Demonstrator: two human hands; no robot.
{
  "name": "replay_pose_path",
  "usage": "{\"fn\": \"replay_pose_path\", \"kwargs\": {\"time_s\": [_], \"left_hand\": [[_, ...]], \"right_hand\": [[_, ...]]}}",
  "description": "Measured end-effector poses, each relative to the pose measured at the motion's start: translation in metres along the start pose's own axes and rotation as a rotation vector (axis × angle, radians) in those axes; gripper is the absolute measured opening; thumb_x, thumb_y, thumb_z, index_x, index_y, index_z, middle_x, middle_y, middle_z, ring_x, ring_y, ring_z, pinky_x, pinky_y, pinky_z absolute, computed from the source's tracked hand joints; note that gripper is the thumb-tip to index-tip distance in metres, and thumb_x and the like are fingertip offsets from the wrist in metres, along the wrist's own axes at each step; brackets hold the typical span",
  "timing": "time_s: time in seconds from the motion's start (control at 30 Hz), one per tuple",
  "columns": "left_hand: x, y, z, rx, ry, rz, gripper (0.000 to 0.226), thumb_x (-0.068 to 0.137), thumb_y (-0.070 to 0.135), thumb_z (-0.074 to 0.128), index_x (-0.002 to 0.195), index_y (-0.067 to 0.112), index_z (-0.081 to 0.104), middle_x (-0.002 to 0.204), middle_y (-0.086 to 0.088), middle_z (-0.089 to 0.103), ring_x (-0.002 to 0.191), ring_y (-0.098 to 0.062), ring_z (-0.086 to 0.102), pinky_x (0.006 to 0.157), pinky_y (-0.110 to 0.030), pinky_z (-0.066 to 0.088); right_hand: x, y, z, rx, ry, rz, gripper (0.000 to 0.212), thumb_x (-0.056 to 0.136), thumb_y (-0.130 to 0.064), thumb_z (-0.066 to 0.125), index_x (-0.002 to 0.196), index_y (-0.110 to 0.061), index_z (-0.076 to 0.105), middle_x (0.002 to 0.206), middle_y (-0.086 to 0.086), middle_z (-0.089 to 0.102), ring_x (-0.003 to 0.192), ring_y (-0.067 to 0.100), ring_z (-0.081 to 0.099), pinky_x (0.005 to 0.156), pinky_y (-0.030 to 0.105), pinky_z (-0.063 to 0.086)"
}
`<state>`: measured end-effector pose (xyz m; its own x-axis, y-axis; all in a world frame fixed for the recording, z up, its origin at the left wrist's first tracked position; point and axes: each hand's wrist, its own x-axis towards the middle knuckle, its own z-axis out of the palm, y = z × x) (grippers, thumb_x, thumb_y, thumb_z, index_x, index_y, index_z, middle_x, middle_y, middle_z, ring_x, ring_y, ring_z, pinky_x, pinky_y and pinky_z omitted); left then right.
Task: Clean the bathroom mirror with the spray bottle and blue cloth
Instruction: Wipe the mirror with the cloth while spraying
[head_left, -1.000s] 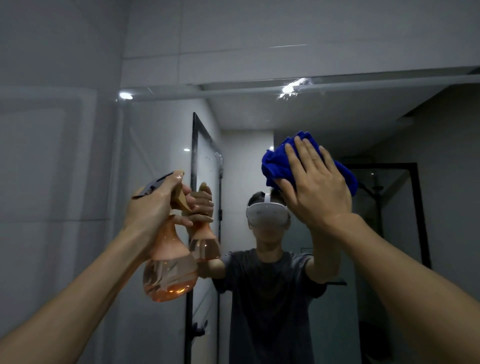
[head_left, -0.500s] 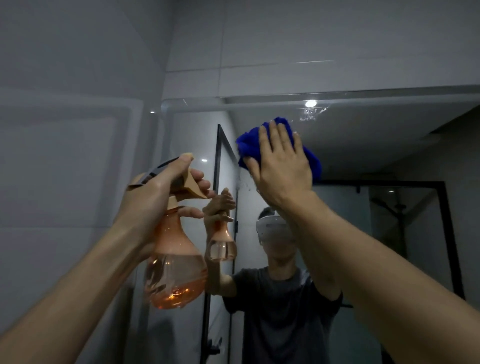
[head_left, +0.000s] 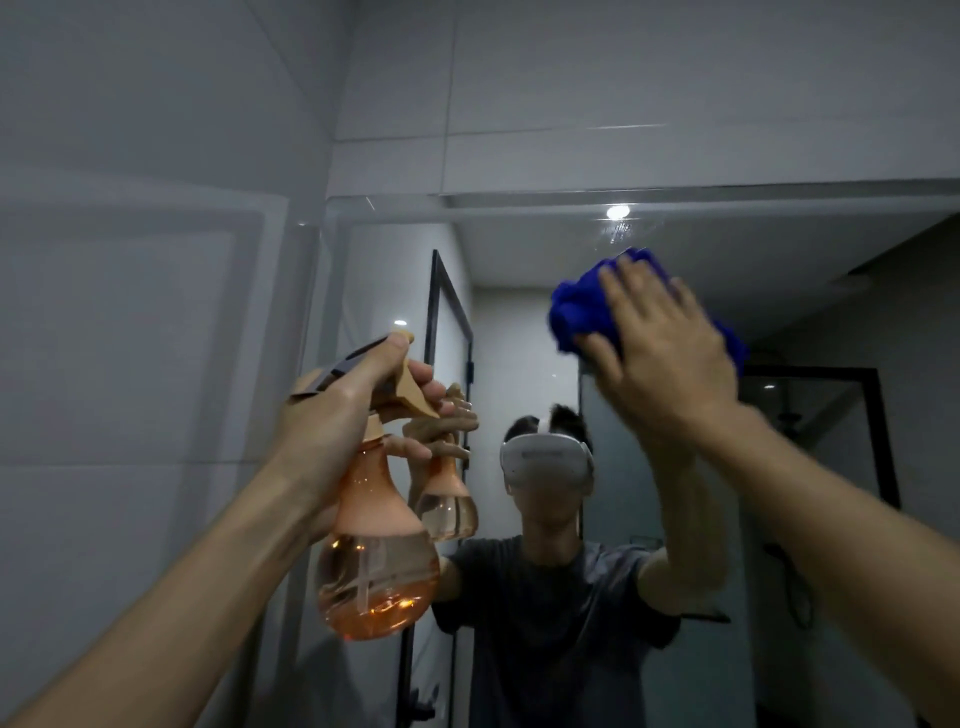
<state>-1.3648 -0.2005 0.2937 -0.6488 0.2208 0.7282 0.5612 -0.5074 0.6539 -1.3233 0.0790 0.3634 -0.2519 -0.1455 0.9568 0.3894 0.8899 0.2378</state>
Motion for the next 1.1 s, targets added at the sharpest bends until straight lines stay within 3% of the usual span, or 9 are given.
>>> {"fn": "replay_pose_path", "kwargs": {"time_s": [0.13,0.27,0.4,0.57,0.7,0.8,0.93,1.1], "left_hand": [[0.006,0.007,0.004,-0.091,-0.048,-0.042,0.036,0.095,0.035,0.058,0.099,0.0,0.068,0.078,-0.009,0.076,0.07,-0.019,0.075,0.05,-0.026,0.058],[0.01,0.004,0.002,-0.128,-0.088,-0.066,0.035,0.094,0.032,0.06,0.098,-0.001,0.069,0.076,-0.01,0.075,0.066,-0.018,0.075,0.05,-0.026,0.057],[0.014,0.002,-0.004,-0.078,-0.094,-0.031,0.034,0.093,0.033,0.059,0.093,0.001,0.07,0.08,-0.012,0.076,0.071,-0.02,0.076,0.05,-0.027,0.058],[0.015,0.002,-0.004,0.013,-0.038,-0.025,0.038,0.094,0.038,0.058,0.099,0.002,0.07,0.092,-0.015,0.077,0.087,-0.028,0.076,0.056,-0.03,0.059],[0.01,0.002,0.003,0.093,0.036,-0.041,0.04,0.092,0.04,0.061,0.101,0.003,0.07,0.096,-0.017,0.077,0.092,-0.03,0.075,0.056,-0.031,0.06],[0.004,0.003,0.002,0.117,0.09,-0.054,0.042,0.091,0.041,0.063,0.102,0.001,0.07,0.096,-0.018,0.077,0.091,-0.029,0.076,0.054,-0.031,0.06],[0.002,0.002,-0.003,0.116,0.077,-0.062,0.046,0.09,0.043,0.064,0.105,0.0,0.069,0.097,-0.019,0.076,0.091,-0.029,0.076,0.054,-0.031,0.061],[0.012,0.004,-0.009,0.146,0.037,-0.044,0.044,0.091,0.041,0.062,0.105,-0.001,0.069,0.095,-0.019,0.076,0.091,-0.03,0.076,0.053,-0.03,0.061]], "right_hand": [[0.05,0.043,-0.02,0.037,0.054,0.287,0.069,0.102,-0.051,0.029,0.157,-0.01,0.016,0.164,0.013,0.016,0.152,0.027,0.013,0.123,0.047,0.011],[0.09,0.022,-0.022,0.066,0.077,0.416,0.068,0.104,-0.048,0.026,0.156,-0.006,0.015,0.163,0.016,0.016,0.152,0.031,0.011,0.122,0.051,0.011],[0.105,-0.027,-0.012,0.063,0.059,0.243,0.069,0.102,-0.053,0.023,0.156,-0.011,0.016,0.164,0.011,0.017,0.152,0.028,0.011,0.123,0.049,0.01],[0.05,-0.073,0.007,0.029,-0.038,-0.1,0.072,0.1,-0.061,0.021,0.158,-0.02,0.009,0.166,0.004,0.009,0.153,0.021,0.004,0.124,0.045,0.003],[-0.013,-0.069,0.015,0.02,-0.089,-0.293,0.072,0.1,-0.059,0.029,0.157,-0.017,0.017,0.164,0.007,0.017,0.152,0.023,0.011,0.124,0.047,0.01],[-0.044,-0.043,0.018,-0.015,-0.124,-0.326,0.072,0.1,-0.06,0.025,0.157,-0.017,0.019,0.163,0.007,0.02,0.152,0.022,0.014,0.123,0.047,0.016],[-0.059,0.009,0.005,-0.047,-0.108,-0.208,0.073,0.099,-0.061,0.016,0.156,-0.015,0.022,0.162,0.008,0.024,0.15,0.022,0.019,0.122,0.046,0.021],[-0.006,0.064,-0.016,0.039,0.014,0.236,0.074,0.098,-0.058,0.022,0.158,-0.016,0.013,0.165,0.009,0.013,0.152,0.024,0.012,0.123,0.048,0.012]]}}
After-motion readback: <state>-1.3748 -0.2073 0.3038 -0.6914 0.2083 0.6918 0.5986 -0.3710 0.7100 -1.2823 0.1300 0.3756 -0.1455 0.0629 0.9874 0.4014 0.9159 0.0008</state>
